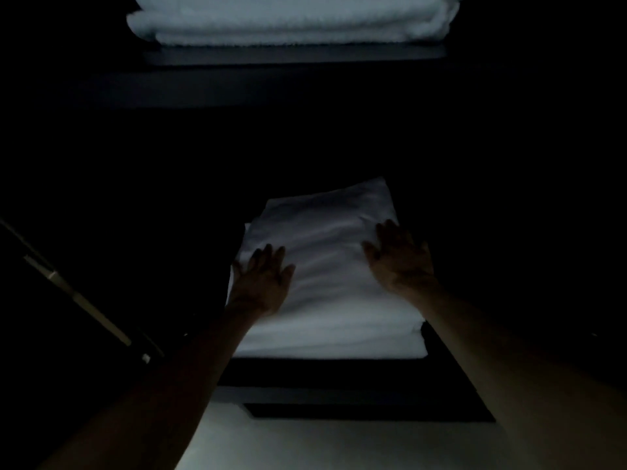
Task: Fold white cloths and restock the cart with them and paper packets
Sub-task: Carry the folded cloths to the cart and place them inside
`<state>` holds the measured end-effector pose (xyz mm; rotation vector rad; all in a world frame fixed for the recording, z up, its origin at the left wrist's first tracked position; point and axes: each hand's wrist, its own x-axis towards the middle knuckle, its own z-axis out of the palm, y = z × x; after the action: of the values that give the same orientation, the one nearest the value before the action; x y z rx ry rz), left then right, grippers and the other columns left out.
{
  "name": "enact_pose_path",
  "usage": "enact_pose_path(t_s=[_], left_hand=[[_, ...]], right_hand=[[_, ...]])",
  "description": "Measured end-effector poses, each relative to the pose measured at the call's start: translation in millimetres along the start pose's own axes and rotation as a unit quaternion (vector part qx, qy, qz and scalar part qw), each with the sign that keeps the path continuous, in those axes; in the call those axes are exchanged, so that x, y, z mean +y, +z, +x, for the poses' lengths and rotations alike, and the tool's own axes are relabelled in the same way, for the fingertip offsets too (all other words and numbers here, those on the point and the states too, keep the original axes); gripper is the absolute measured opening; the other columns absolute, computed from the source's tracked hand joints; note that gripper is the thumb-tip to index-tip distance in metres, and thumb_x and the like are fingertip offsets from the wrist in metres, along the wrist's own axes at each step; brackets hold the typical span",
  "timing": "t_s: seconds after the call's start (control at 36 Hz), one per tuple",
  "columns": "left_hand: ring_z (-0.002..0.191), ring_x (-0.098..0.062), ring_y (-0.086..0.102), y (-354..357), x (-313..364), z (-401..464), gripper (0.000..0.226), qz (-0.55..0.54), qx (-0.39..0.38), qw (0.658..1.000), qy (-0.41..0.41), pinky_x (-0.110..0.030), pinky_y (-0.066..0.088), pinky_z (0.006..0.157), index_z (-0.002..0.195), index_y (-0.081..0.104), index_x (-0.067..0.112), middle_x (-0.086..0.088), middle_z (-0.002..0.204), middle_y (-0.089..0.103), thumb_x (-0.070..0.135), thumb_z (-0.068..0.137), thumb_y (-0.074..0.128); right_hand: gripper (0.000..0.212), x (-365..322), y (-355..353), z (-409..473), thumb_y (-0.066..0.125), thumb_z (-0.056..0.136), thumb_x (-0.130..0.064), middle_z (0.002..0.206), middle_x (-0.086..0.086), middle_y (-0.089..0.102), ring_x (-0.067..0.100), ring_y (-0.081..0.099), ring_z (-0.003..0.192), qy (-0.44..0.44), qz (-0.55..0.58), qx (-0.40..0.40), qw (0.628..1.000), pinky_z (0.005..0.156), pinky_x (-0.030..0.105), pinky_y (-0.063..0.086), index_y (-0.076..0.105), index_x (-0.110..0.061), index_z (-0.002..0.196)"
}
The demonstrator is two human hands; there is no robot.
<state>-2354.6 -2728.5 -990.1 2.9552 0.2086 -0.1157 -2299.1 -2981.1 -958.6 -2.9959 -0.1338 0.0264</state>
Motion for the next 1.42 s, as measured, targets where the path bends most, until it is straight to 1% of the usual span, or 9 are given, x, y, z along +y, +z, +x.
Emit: enact_pose_path(t_s=[0.08, 0.22, 0.5, 0.64, 0.75, 0.92, 1.08, 1.17, 1.42], left_hand=[[0.153, -0.029, 0.008, -12, -1, -1, 0.063, -0.021, 0.023, 0.998, -0.053, -0.06, 0.005, 0.12, 0.158, 0.016, 0.017, -0.008, 0.166, 0.009, 0.048, 0.104, 0.028], [0.153, -0.025, 0.002, -5, 32, -2, 0.064, -0.07, 0.06, 0.996, 0.011, -0.067, 0.0, 0.117, 0.159, 0.013, 0.028, 0.002, 0.167, 0.003, 0.055, 0.102, 0.026], [0.153, -0.024, -0.005, 8, 33, -8, 0.066, -0.111, -0.023, 0.993, -0.035, -0.067, 0.0, 0.116, 0.158, 0.0, 0.035, 0.005, 0.167, -0.005, 0.064, 0.1, 0.015], [0.15, -0.025, 0.019, -19, 45, -20, 0.059, -0.166, 0.011, 0.986, 0.013, -0.054, 0.016, 0.12, 0.156, 0.025, 0.02, -0.004, 0.164, 0.023, 0.048, 0.104, 0.031], [0.143, -0.025, 0.039, -72, 67, -50, 0.044, -0.419, -0.032, 0.907, 0.019, -0.034, 0.029, 0.119, 0.147, 0.043, 0.007, -0.011, 0.153, 0.043, 0.02, 0.105, 0.046], [0.135, -0.021, 0.047, -155, 83, -108, 0.038, -0.469, -0.066, 0.88, -0.014, -0.008, 0.034, 0.097, 0.141, 0.05, 0.008, -0.006, 0.144, 0.052, 0.018, 0.104, 0.047], [0.13, -0.025, 0.053, -253, 87, -183, 0.036, -0.524, -0.08, 0.84, -0.118, -0.034, 0.041, 0.11, 0.134, 0.058, 0.009, -0.009, 0.138, 0.059, 0.025, 0.103, 0.05], [0.131, -0.028, 0.052, -300, 98, -229, 0.037, -0.565, -0.085, 0.8, -0.183, -0.034, 0.036, 0.11, 0.138, 0.055, 0.006, -0.011, 0.141, 0.056, 0.02, 0.104, 0.048], [0.111, -0.02, 0.06, -462, 112, -317, 0.027, -0.584, -0.056, 0.773, -0.241, -0.032, 0.044, 0.098, 0.12, 0.068, 0.01, -0.004, 0.116, 0.068, 0.024, 0.1, 0.055]], right_hand=[[0.068, 5, -17, -2, 0.032, 0.102, -0.05, 0.164, 0.013, 0.015, 0.032, 0.015, 0.15, 0.028, -0.029, 0.049, 0.998, 0.121, 0.051, 0.009, 0.016, -0.013, 0.158], [0.062, -15, -6, -19, 0.028, 0.103, -0.048, 0.166, 0.005, 0.008, 0.022, 0.008, 0.153, -0.134, -0.032, 0.051, 0.989, 0.123, 0.042, 0.003, 0.015, -0.023, 0.158], [0.064, -10, 3, -31, 0.019, 0.104, -0.054, 0.167, 0.004, 0.005, 0.017, 0.003, 0.153, -0.092, 0.005, 0.003, 0.996, 0.123, 0.038, -0.004, 0.006, -0.025, 0.159], [0.071, -23, -24, -39, 0.025, 0.102, -0.056, 0.167, 0.005, 0.004, 0.021, 0.005, 0.153, -0.082, 0.037, -0.054, 0.994, 0.123, 0.042, 0.0, 0.002, -0.02, 0.159], [0.068, -53, -70, -56, 0.036, 0.102, -0.051, 0.164, 0.006, 0.02, 0.022, 0.022, 0.15, -0.085, 0.175, -0.068, 0.979, 0.121, 0.039, 0.016, 0.016, -0.017, 0.158], [0.056, -79, -145, -105, 0.037, 0.102, -0.051, 0.153, 0.002, 0.042, 0.019, 0.041, 0.139, -0.036, 0.327, -0.127, 0.936, 0.113, 0.033, 0.034, 0.039, -0.022, 0.15], [0.054, -95, -239, -158, 0.039, 0.102, -0.05, 0.151, 0.0, 0.046, 0.018, 0.045, 0.135, 0.014, 0.379, -0.204, 0.903, 0.098, 0.024, 0.037, 0.04, -0.023, 0.149], [0.057, -99, -282, -191, 0.038, 0.103, -0.05, 0.155, 0.001, 0.04, 0.02, 0.039, 0.141, 0.045, 0.382, -0.23, 0.894, 0.111, 0.027, 0.029, 0.036, -0.021, 0.152], [0.046, -134, -433, -253, 0.046, 0.102, -0.042, 0.145, 0.0, 0.052, 0.017, 0.048, 0.132, 0.058, 0.439, -0.253, 0.86, 0.097, 0.019, 0.03, 0.05, -0.02, 0.141]])
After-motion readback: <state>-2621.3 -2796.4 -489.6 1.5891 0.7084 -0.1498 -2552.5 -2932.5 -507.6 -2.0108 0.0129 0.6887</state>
